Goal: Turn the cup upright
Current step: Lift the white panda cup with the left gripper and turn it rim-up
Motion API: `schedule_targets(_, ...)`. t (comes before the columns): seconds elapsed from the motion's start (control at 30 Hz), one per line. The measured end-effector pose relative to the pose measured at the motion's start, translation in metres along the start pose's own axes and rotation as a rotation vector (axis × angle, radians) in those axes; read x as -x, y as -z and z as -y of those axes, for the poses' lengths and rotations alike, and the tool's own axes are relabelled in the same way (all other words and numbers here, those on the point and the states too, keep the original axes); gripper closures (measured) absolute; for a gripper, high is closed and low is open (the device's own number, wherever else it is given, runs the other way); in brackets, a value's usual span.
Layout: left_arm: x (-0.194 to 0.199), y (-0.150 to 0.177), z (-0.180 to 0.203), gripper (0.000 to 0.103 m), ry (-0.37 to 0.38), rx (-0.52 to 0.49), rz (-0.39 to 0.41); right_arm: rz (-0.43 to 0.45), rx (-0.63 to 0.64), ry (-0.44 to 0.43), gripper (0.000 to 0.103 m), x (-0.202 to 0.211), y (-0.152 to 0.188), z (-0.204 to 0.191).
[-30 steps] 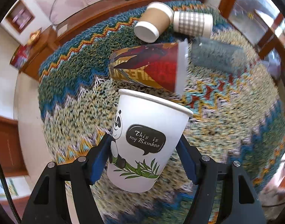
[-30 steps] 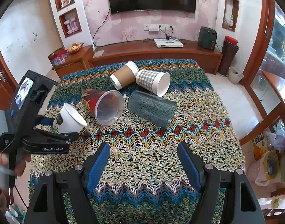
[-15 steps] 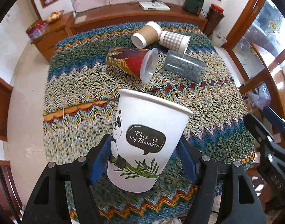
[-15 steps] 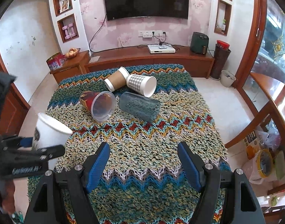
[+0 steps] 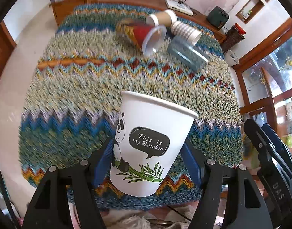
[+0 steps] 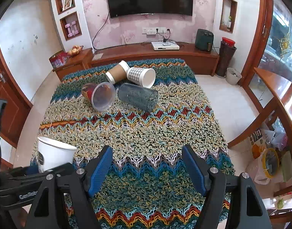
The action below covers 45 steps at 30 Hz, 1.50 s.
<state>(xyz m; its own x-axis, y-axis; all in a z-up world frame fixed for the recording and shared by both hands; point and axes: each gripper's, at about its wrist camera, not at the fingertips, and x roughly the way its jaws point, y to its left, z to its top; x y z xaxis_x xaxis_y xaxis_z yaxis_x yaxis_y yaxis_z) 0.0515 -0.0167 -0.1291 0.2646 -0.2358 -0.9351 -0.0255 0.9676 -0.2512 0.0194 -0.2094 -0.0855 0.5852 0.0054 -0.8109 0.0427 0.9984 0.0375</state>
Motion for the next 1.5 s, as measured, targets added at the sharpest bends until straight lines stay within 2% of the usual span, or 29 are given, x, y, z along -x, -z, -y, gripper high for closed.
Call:
schedule_targets(0.13,-0.016,0.005,-0.003,0.030,-0.012,0.047,-0.004,-0.007,-0.003,-0.003,0.027,-0.002,0.003,0.002)
schedule_targets(0.3,-0.038,0.009,-0.017,0.030,0.014,0.162,-0.037,-0.014,-0.014,0.001,0.027,-0.005,0.005,0.004)
schedule_targets(0.47,-0.059,0.013,-0.024,0.030,-0.017,0.215,-0.067,-0.031,-0.010,0.001,0.027,-0.011,0.004,0.003)
schedule_targets(0.67,-0.070,0.016,-0.019,0.030,-0.043,0.208,-0.076,-0.041,0.001,0.002,0.027,-0.017,0.005,-0.001)
schedule_targets(1.0,-0.076,0.012,-0.009,0.030,-0.078,0.183,-0.047,-0.048,0.000,0.004,0.027,-0.019,0.006,-0.001)
schedule_targets(1.23,-0.078,0.013,-0.011,0.029,-0.076,0.181,-0.076,-0.047,0.000,0.004,0.027,-0.018,0.005,-0.002)
schedule_targets(1.37,-0.079,0.014,-0.010,0.019,-0.061,0.191,-0.090,-0.048,0.001,0.004,0.027,-0.018,0.005,-0.002)
schedule_targets(1.5,-0.078,0.014,-0.010,0.019,-0.062,0.194,-0.091,-0.047,0.001,0.004,0.027,-0.018,0.005,-0.001)
